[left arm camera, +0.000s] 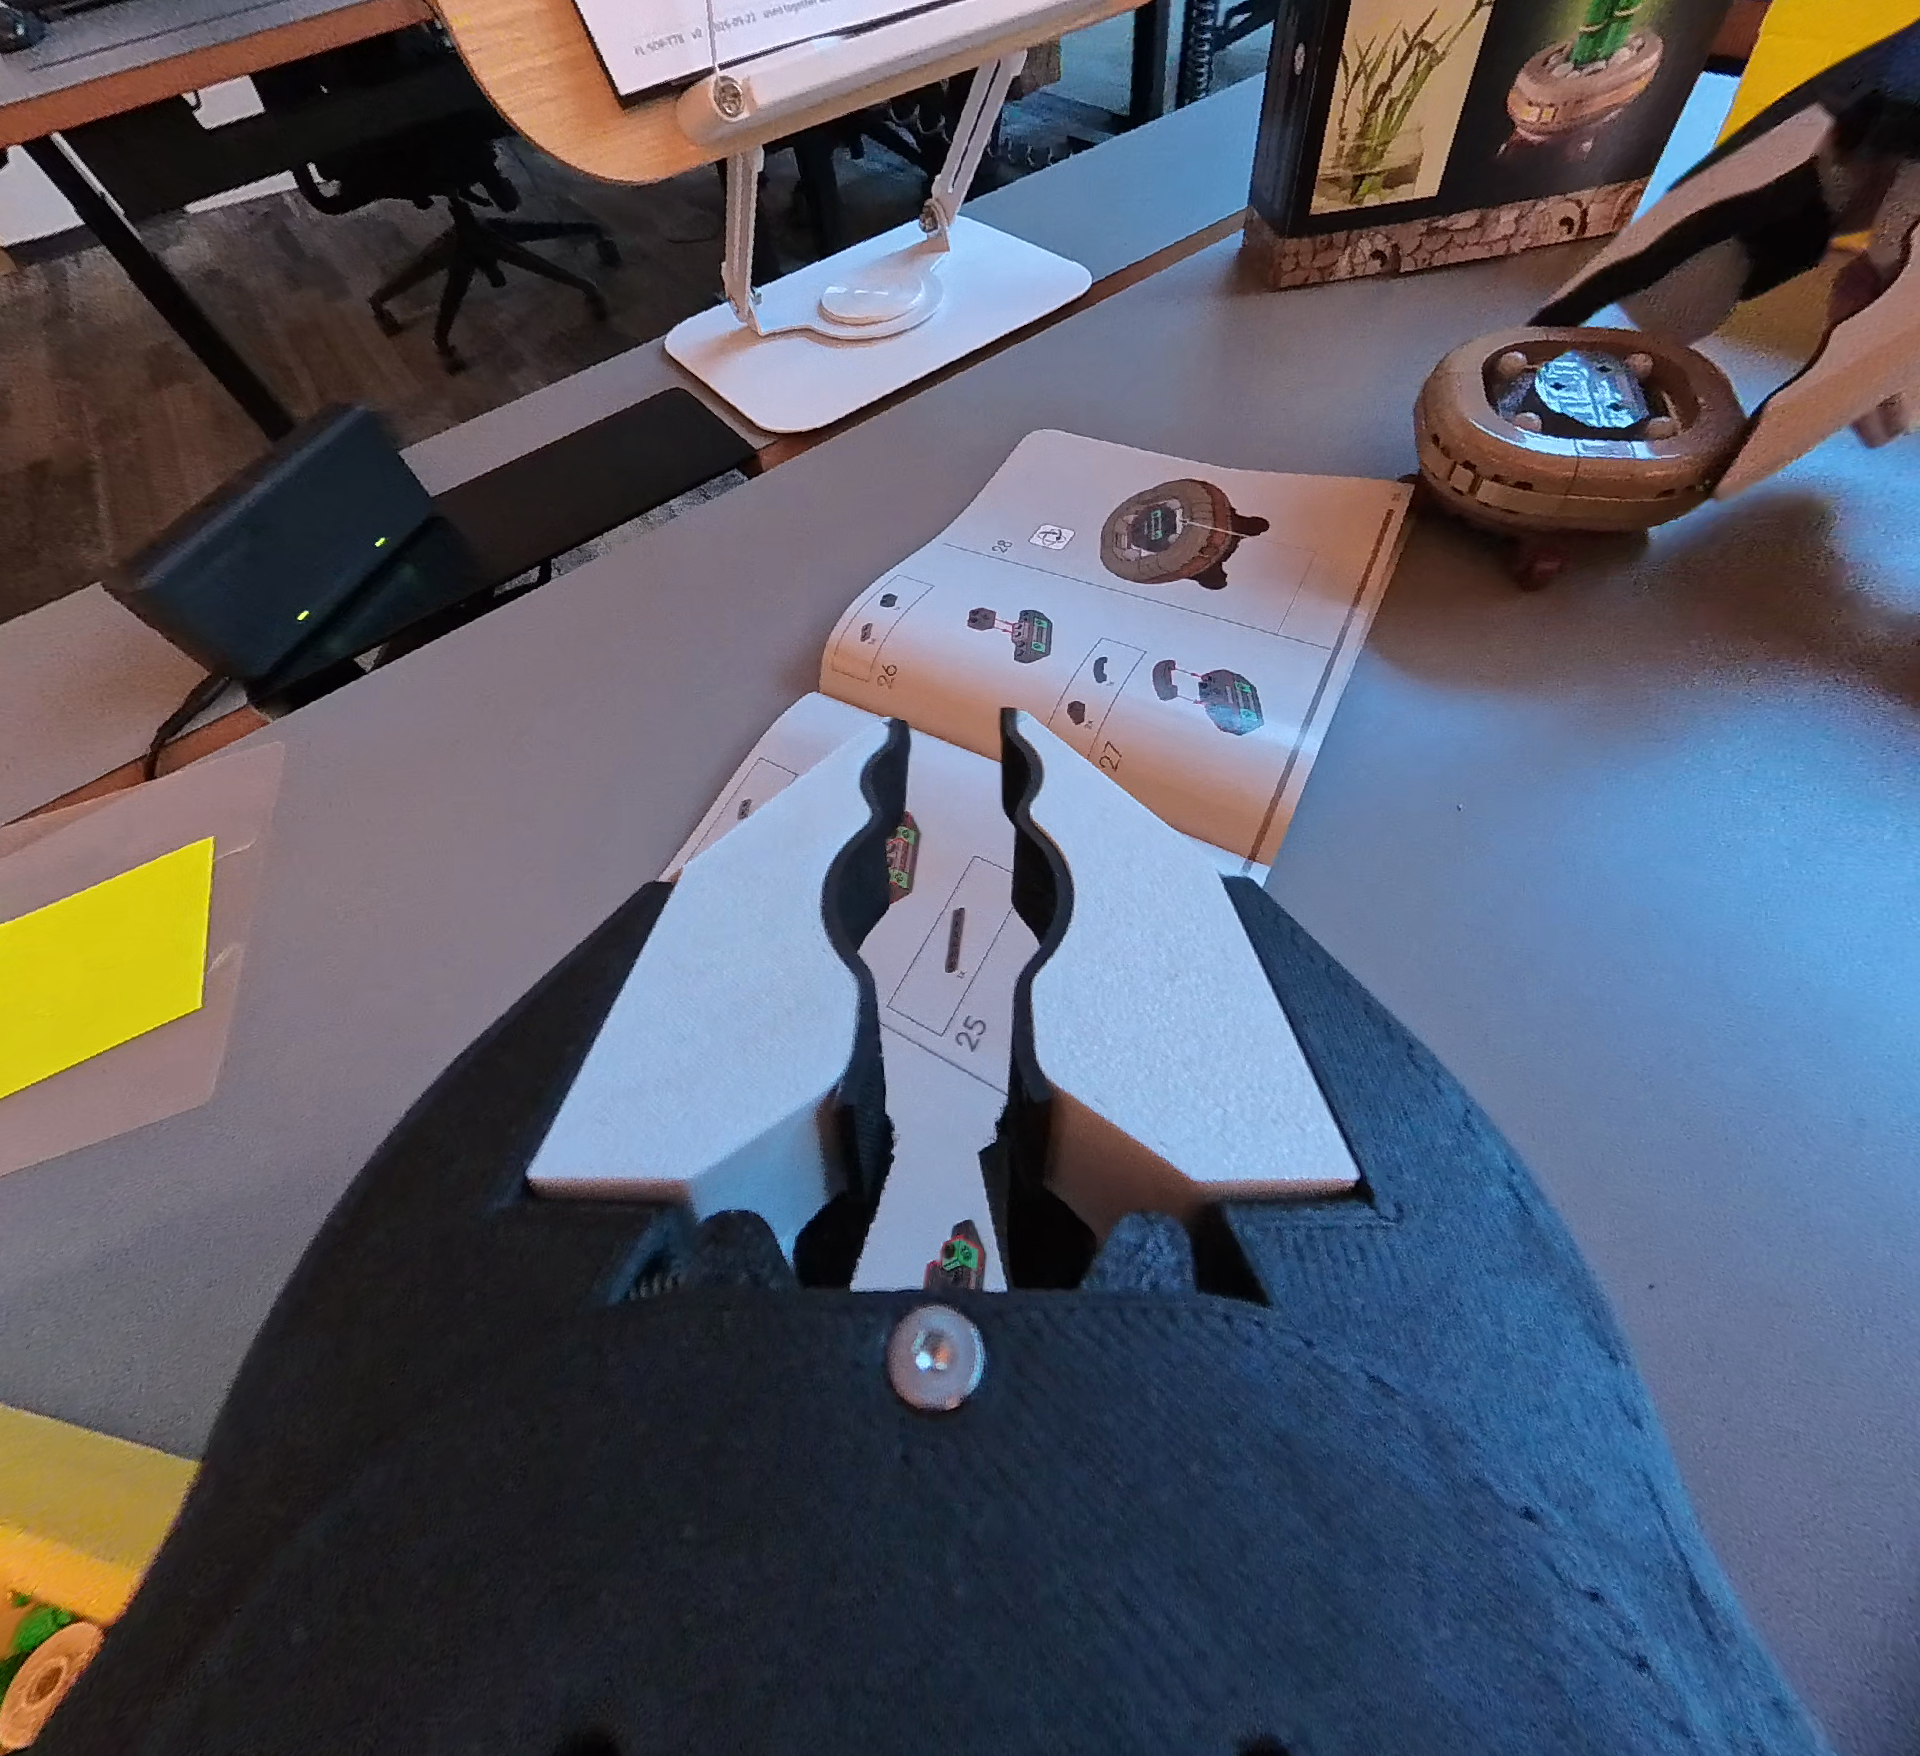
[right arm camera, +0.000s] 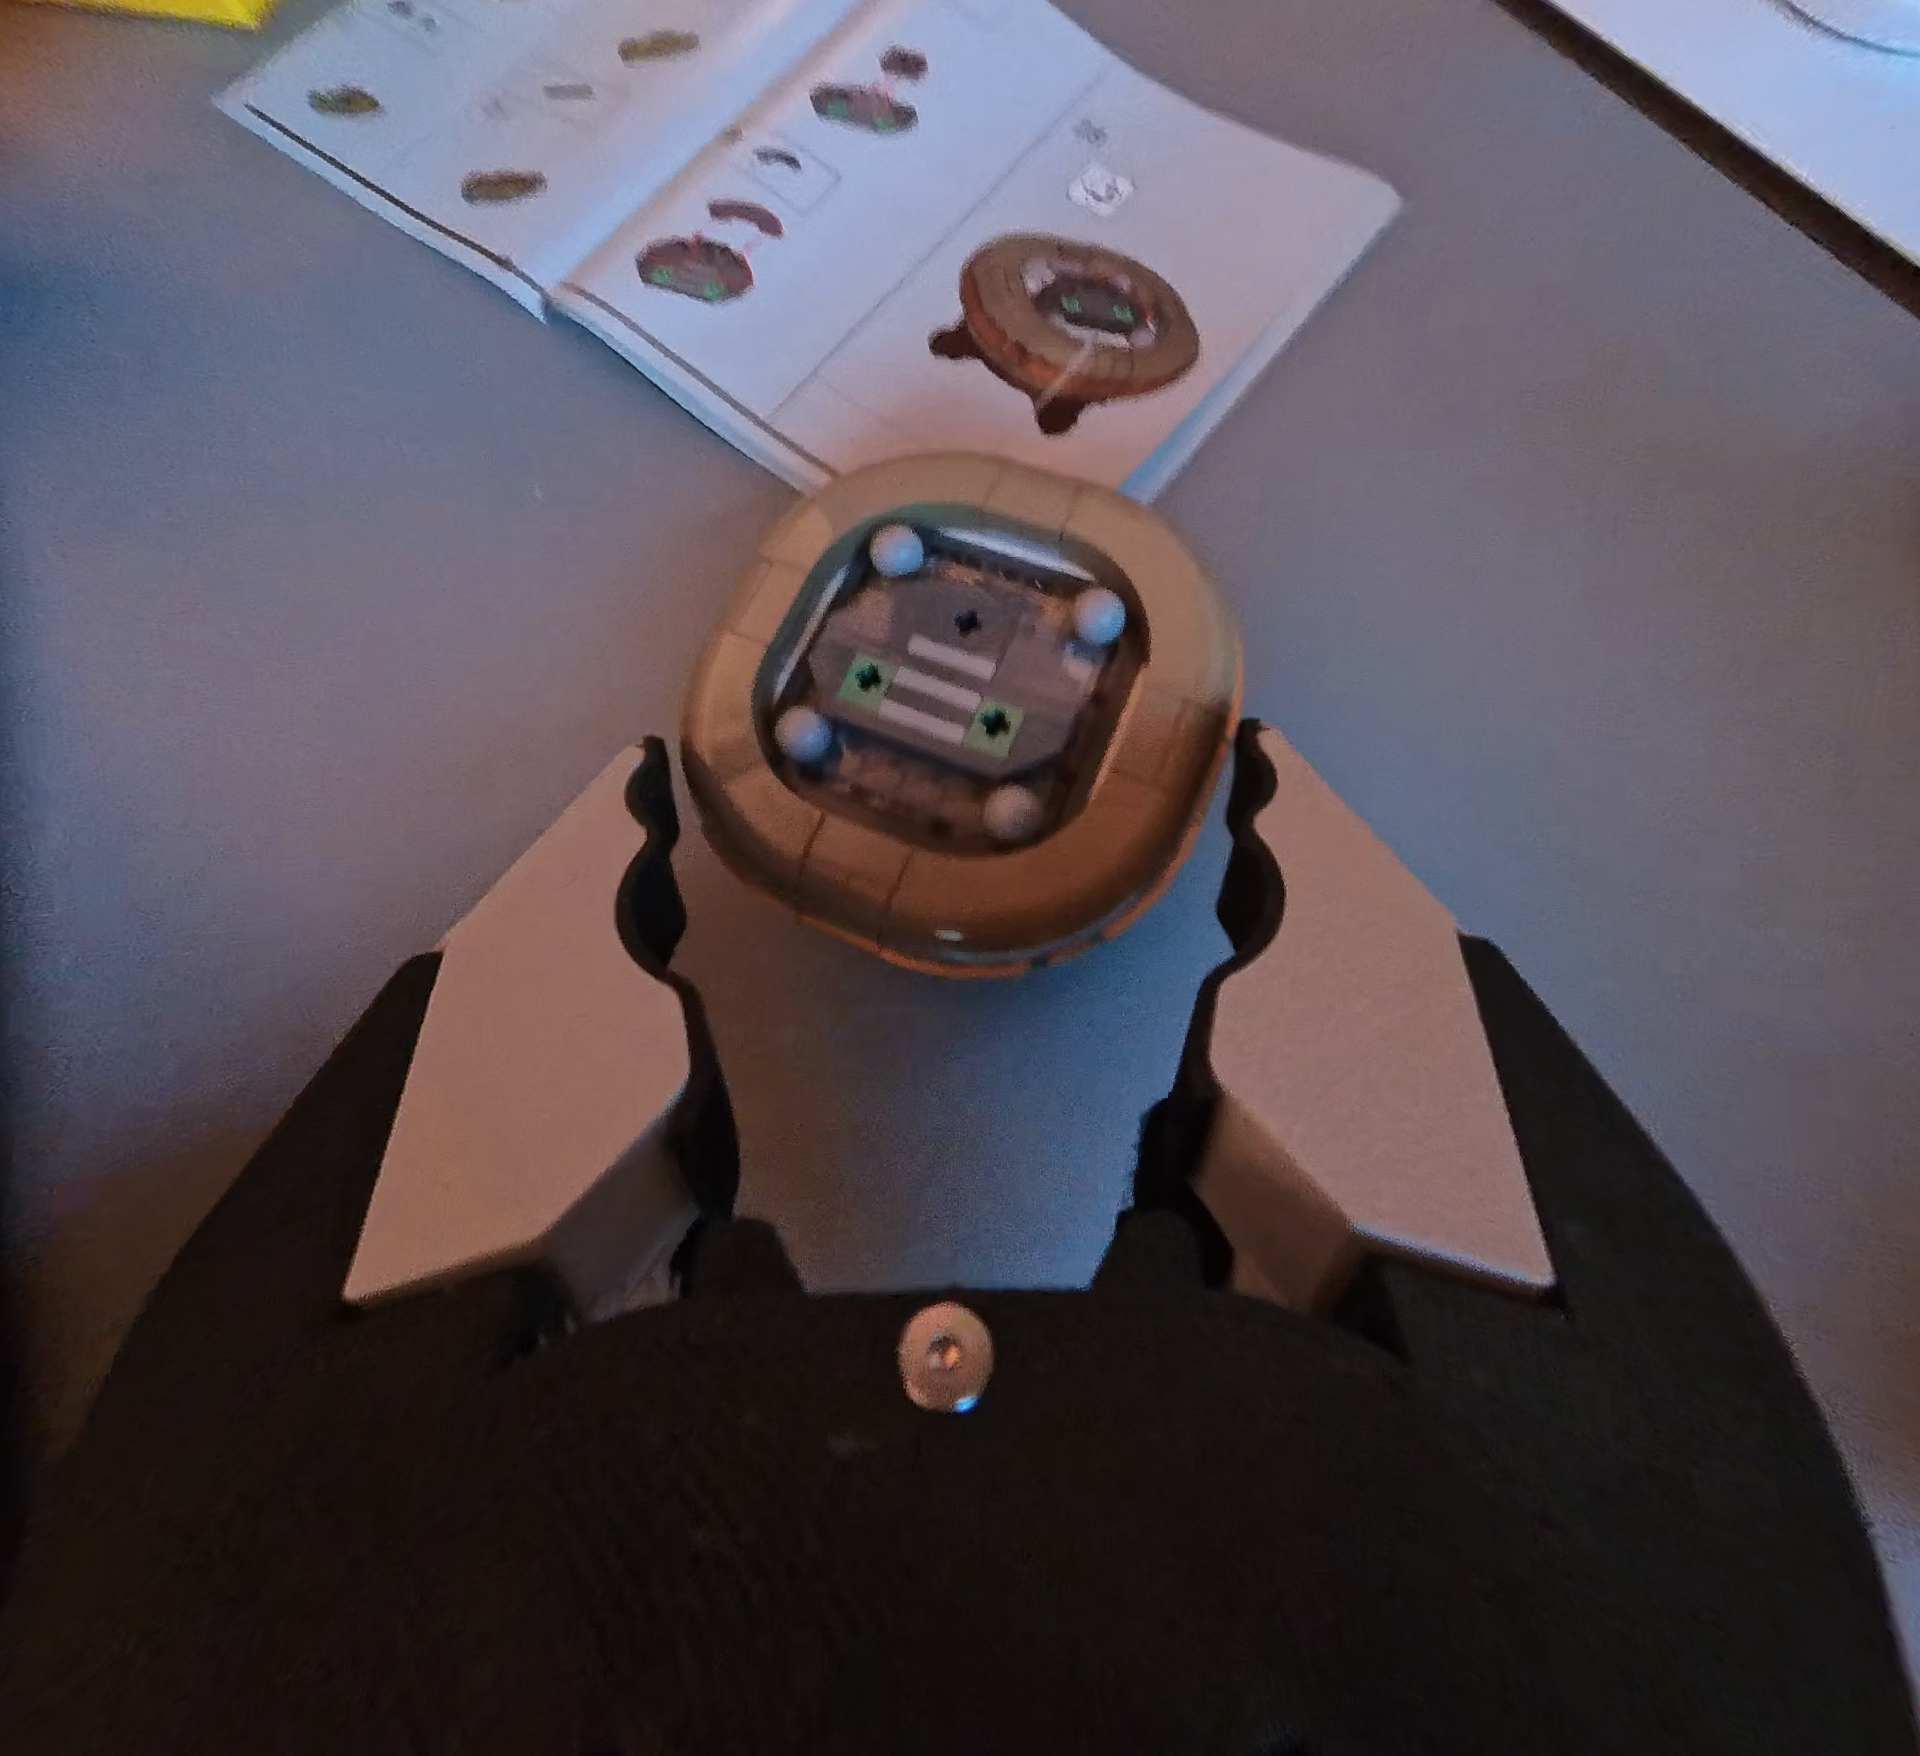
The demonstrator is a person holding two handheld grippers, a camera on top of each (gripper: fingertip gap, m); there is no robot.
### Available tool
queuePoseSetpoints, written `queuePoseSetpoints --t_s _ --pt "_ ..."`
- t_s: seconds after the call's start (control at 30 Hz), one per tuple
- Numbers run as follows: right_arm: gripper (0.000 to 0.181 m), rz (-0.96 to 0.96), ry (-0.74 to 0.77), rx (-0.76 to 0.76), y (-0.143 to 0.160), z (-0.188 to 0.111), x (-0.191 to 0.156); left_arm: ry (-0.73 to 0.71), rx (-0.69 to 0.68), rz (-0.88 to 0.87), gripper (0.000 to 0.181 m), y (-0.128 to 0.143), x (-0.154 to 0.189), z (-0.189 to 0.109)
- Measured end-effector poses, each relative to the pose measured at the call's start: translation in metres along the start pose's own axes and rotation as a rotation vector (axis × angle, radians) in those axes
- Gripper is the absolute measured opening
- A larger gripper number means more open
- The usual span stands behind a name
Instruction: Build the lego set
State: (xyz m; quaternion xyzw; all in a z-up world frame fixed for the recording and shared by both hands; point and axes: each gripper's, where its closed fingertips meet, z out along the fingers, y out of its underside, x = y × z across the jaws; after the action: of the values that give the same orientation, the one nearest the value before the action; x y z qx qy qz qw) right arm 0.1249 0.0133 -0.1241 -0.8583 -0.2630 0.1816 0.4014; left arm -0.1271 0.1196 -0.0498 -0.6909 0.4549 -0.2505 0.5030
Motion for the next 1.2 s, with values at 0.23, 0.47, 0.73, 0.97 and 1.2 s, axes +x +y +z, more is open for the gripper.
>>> queuePoseSetpoints --t_s 0.23,0.47,0.73,0.97,1.2 --pt "0.101 0.106 -0.082 -0.048 0.006 -0.002 -0.016 0.024 -0.011 0.008 0.016 0.001 0.007 0.003" --pt "0.096 0.186 -0.249 -0.208 0.007 0.002 -0.072 0.258 0.047 -0.086 0.025 -0.012 0.055 0.006" --pt "0.090 0.140 -0.489 -0.281 0.008 0.023 -0.138 0.654 -0.026 0.038 0.052 -0.012 0.167 0.001" --pt "0.087 -0.002 -0.443 -0.236 0.014 0.037 -0.145 0.577 -0.138 0.050 0.047 0.001 0.201 0.004" --pt "0.084 0.064 -0.482 -0.184 0.004 0.053 -0.174 0.504 -0.150 0.047 0.040 0.009 0.188 -0.015"
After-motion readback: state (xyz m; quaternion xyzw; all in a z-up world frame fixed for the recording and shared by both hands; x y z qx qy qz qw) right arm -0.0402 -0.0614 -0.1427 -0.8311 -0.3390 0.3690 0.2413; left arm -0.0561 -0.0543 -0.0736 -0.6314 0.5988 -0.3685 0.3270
